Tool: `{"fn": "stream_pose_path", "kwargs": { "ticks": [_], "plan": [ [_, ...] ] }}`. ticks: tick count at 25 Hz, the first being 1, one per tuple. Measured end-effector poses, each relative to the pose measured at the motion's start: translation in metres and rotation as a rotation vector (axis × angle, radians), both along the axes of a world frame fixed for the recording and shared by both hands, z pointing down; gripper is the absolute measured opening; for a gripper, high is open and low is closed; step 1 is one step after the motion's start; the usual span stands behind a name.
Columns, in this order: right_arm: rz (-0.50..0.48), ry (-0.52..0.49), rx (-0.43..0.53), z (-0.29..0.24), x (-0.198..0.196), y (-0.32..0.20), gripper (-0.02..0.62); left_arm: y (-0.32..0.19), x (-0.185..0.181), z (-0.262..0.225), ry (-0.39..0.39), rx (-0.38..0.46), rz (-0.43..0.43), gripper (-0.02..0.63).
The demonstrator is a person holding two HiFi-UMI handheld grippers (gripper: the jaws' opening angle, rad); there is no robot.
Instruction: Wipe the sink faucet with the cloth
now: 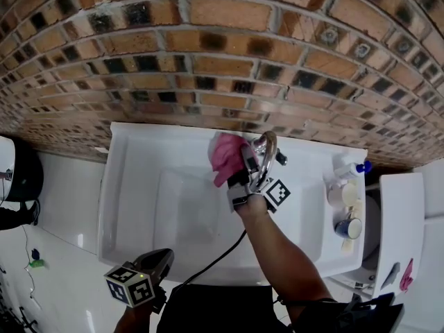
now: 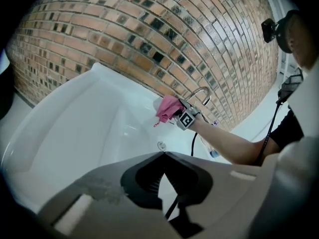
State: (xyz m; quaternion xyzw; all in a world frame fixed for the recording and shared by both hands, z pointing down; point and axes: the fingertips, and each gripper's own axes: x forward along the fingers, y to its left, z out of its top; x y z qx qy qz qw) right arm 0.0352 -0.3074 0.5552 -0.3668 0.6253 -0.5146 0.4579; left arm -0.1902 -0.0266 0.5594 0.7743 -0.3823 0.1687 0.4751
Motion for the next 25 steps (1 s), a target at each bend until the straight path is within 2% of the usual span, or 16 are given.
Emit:
{"fn": "stream_pose_path", "kwargs": {
  "ticks": [5, 13, 22, 25],
  "plan": [
    [0.001, 0.001, 0.039, -0.012, 0.0, 0.002, 0.044, 0.003, -0.003, -0.003, 0.001, 0.007, -0.005, 0.005],
    [-0.011, 0.063, 0.067, -0.025, 0.001, 0.016, 0.044, 0.008, -0.004, -0.012, 0.012, 0.036, -0.01, 0.005],
    [-0.078, 0.245, 0.046, -0.036, 0.018, 0.082, 0.044, 0.015, 0.012, -0.029, 0.041, 0.105, 0.064, 0.005],
    [-0.102, 0.269, 0.05, -0.048, 0.02, 0.113, 0.044, 0.018, 0.019, -0.036, 0.055, 0.136, 0.099, 0.005]
  ]
}}
